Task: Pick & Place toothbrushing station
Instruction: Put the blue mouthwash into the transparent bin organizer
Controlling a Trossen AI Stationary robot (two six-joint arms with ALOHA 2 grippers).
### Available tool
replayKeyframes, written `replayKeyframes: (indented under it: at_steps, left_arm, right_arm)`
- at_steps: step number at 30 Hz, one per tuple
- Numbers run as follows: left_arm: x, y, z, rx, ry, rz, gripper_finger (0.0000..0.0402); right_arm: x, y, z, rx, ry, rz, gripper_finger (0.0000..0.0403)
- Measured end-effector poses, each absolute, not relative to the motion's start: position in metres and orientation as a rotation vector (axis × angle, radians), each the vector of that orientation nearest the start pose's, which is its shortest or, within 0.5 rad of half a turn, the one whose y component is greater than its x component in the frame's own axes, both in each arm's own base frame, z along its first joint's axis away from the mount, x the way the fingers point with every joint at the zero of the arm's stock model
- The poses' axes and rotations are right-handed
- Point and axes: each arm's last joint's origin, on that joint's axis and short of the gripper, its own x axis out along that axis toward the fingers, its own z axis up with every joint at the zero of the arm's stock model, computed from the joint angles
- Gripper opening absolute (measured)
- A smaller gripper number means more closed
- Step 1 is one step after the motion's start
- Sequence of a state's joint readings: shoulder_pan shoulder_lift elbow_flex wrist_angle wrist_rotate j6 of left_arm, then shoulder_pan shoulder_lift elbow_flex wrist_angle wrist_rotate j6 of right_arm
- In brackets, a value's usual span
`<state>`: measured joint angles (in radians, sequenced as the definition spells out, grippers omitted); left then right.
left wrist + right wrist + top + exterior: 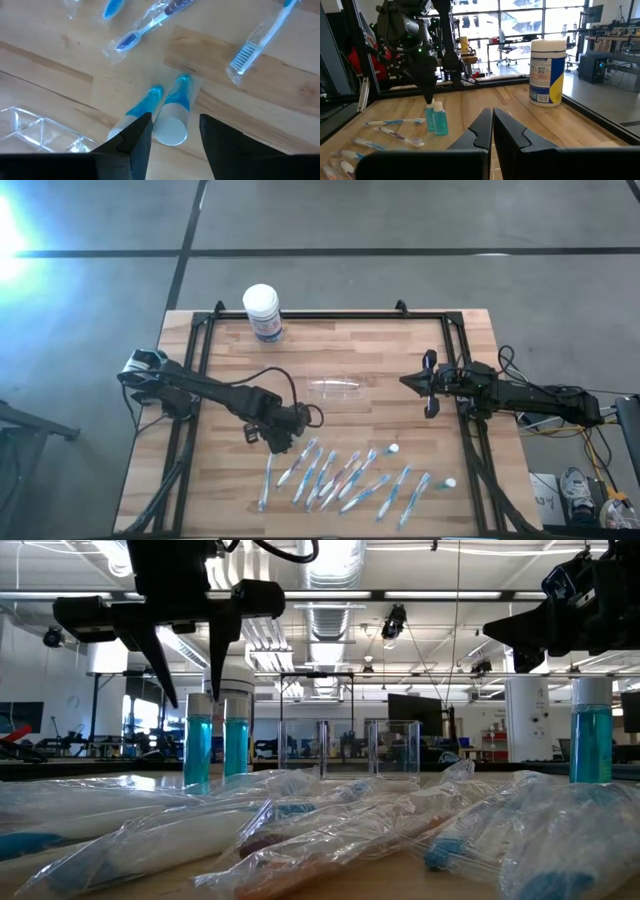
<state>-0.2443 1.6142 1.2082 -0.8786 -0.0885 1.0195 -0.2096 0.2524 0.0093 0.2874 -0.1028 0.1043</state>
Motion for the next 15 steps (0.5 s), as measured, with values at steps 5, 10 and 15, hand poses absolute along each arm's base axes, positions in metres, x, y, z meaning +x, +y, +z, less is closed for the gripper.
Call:
replayKeyframes:
  at_steps: [5, 10, 15]
  left_arm:
    - [0.2987, -0.0716, 0.2322, 1.095, 1.102, -0.789, 0.017]
    - [0.3, -0.0705, 0.2325, 1.113, 1.087, -0.793, 0.017]
    - [0.3009, -0.0682, 0.2326, 1.108, 1.088, -0.784, 0.017]
  right_arm:
    - [0.1112, -0.0206, 0.173, 0.097, -0.049, -0.104, 0.0013]
    - [0.1112, -0.0207, 0.173, 0.097, -0.049, -0.105, 0.0013]
    - [0.1112, -0.0207, 0.173, 0.097, -0.049, -0.105, 0.0013]
